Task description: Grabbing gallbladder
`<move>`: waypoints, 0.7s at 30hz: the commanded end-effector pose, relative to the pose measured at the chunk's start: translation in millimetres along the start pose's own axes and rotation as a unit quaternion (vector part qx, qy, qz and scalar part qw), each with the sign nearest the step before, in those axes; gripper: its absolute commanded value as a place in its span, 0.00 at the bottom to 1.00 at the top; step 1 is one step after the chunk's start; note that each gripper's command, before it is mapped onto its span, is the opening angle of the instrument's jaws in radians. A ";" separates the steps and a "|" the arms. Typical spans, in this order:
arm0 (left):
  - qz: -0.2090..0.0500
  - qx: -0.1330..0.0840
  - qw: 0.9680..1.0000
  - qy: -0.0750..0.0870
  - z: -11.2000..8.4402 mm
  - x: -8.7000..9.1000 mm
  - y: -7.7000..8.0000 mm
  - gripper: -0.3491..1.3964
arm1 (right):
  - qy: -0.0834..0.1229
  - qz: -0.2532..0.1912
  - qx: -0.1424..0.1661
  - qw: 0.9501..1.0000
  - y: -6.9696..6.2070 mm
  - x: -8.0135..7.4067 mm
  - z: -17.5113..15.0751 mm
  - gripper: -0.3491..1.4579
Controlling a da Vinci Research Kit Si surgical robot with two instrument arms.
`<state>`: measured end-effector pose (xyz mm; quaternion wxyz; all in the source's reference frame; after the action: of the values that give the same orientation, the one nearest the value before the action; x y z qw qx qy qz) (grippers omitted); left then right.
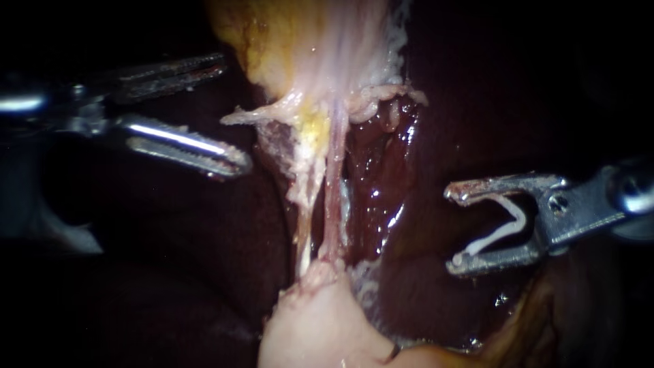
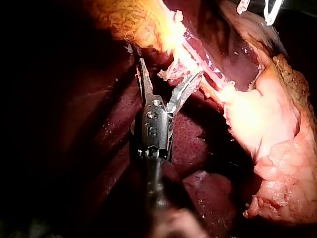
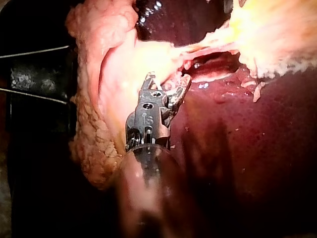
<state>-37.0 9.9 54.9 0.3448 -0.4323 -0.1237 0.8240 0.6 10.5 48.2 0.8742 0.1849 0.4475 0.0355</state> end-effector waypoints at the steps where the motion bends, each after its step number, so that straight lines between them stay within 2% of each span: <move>1: 0.000 -0.002 1.000 -0.001 0.4 -0.1 0.2 0.69 | 0.000 0.000 0.000 1.000 0.0 0.0 0.0 0.45; 7: 0.002 -0.007 1.000 0.000 1.6 -0.8 1.0 0.57 | 0.000 0.000 0.000 1.000 0.0 0.0 0.0 0.45; 13: 0.004 -0.010 1.000 0.000 1.6 -0.6 1.6 0.33 | 0.000 0.000 0.000 1.000 0.0 0.0 0.0 0.45; 16: -0.003 -0.010 1.000 0.000 1.6 -0.3 1.9 0.18 | 0.000 0.000 0.000 1.000 0.0 0.0 0.1 0.45; 19: -0.006 -0.010 1.000 0.000 1.5 -0.2 2.1 0.10 | 0.000 0.000 0.000 1.000 0.0 0.1 0.1 0.45; 21: -0.009 -0.010 1.000 0.000 1.4 -0.2 2.0 0.00 | 0.000 0.000 0.000 1.000 0.0 0.1 0.1 0.45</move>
<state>-39.0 8.5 54.7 0.3475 -0.4351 -0.1357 0.8195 0.7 10.6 48.1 0.8743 0.1846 0.4475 0.0359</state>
